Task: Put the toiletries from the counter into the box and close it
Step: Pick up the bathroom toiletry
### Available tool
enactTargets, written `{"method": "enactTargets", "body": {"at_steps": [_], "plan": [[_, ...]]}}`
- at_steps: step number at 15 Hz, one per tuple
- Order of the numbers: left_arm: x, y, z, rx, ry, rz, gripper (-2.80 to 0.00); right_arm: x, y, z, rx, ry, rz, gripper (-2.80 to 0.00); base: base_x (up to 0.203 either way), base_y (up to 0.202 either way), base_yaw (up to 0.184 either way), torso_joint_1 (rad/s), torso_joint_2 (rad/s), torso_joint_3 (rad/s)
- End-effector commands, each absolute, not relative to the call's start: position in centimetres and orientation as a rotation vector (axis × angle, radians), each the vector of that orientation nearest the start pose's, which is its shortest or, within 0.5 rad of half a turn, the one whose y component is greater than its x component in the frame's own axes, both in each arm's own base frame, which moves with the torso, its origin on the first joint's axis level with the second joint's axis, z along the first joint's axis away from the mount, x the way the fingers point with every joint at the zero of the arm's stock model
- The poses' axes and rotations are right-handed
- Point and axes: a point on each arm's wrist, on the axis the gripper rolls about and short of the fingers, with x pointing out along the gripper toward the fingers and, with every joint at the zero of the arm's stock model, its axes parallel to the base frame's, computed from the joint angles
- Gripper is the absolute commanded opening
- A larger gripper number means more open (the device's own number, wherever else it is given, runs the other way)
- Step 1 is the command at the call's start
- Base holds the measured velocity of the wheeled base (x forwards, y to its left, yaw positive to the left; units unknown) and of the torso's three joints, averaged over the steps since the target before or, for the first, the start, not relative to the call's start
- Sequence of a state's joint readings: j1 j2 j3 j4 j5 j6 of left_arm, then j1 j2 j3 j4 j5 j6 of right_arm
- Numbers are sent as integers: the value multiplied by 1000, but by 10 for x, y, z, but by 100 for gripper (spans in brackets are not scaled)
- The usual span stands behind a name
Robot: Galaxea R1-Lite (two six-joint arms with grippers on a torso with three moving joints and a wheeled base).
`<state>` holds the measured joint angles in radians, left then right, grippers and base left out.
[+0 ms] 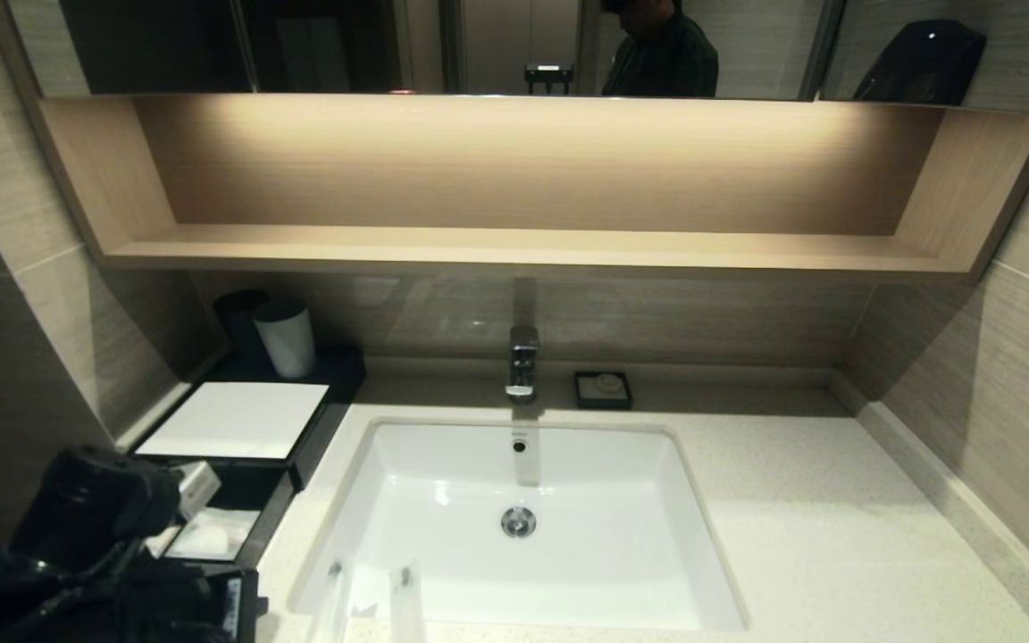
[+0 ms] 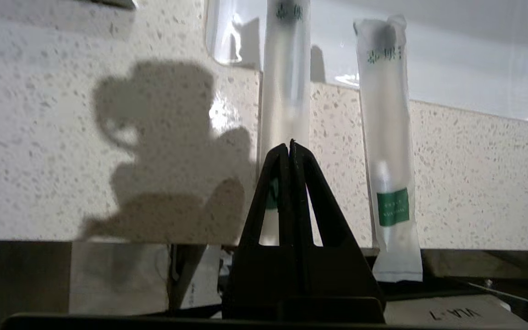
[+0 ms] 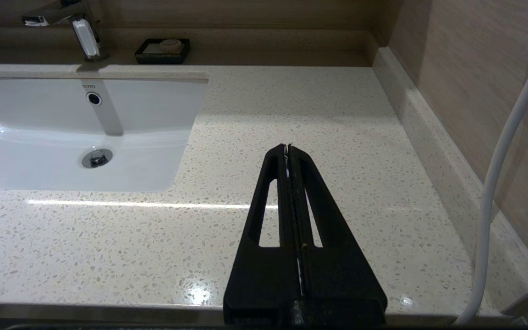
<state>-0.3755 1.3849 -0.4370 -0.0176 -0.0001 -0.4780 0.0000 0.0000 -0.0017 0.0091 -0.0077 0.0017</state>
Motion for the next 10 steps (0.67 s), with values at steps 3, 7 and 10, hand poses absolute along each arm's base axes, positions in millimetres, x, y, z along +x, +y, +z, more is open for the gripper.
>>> {"method": "enactTargets", "body": {"at_steps": [3, 7, 10], "plan": [[150, -70, 112, -278, 1100, -92, -280, -23, 0, 75, 2, 8, -8, -280, 0, 0, 0, 0, 0, 0], [147, -69, 100, -255, 1194, -56, -280, -23, 0, 75, 2, 8, -7, -280, 0, 0, 0, 0, 0, 0], [148, -76, 87, -220, 1266, -61, -280, -23, 0, 75, 2, 8, -8, -280, 0, 0, 0, 0, 0, 0]]}}
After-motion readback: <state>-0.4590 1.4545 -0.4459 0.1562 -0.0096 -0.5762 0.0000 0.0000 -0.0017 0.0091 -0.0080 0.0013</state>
